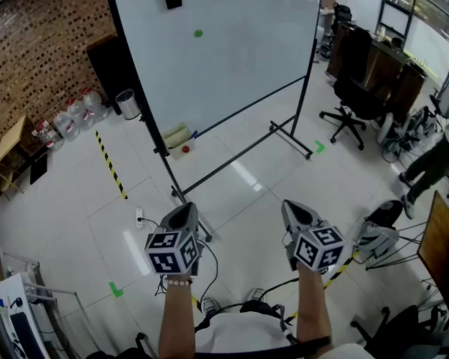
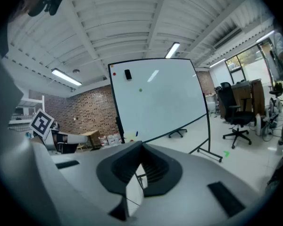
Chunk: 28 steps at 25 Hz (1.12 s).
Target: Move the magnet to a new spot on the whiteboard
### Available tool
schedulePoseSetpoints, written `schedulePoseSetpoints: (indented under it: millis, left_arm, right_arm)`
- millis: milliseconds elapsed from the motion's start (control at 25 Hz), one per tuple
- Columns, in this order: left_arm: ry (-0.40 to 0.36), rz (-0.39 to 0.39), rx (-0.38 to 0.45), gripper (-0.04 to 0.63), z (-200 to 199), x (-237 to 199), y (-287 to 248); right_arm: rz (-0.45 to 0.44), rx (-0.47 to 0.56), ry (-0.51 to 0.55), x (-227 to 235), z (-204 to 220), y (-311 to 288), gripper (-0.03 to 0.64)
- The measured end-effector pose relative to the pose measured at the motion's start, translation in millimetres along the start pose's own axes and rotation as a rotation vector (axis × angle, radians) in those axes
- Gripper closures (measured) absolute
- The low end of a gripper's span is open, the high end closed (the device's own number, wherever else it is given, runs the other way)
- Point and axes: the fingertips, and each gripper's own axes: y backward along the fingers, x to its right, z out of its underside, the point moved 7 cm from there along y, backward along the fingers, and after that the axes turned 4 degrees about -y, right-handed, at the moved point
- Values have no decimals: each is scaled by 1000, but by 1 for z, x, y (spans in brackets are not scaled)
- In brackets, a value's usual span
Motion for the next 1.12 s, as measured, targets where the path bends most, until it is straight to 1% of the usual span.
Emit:
schedulePoseSetpoints:
  millis: [160,280,560,800,960,1120]
  left_arm:
    - [3,-14,8,600,-2,13,-27]
    - [8,-29,8,600,0,22,-36]
    - [21,-69,12,600,2,32,-47]
    - [23,-84,24,600,-10,13,-76]
    - [21,-73,44,600,-30,-7,-109]
    - [15,-48,54,600,-62,-32,-151]
  right_arm:
    - [-11,4,6,30,-7,-6,615]
    - [-23,1,8,48,-7,-7,615]
    - [-74,-18,8,66,-10,-25,615]
    - [-98,-29,33,69,-23,-64,615]
    - [-96,-24,55,73,-40,-101,615]
    - [-90,-12,66,77,-69,-154,615]
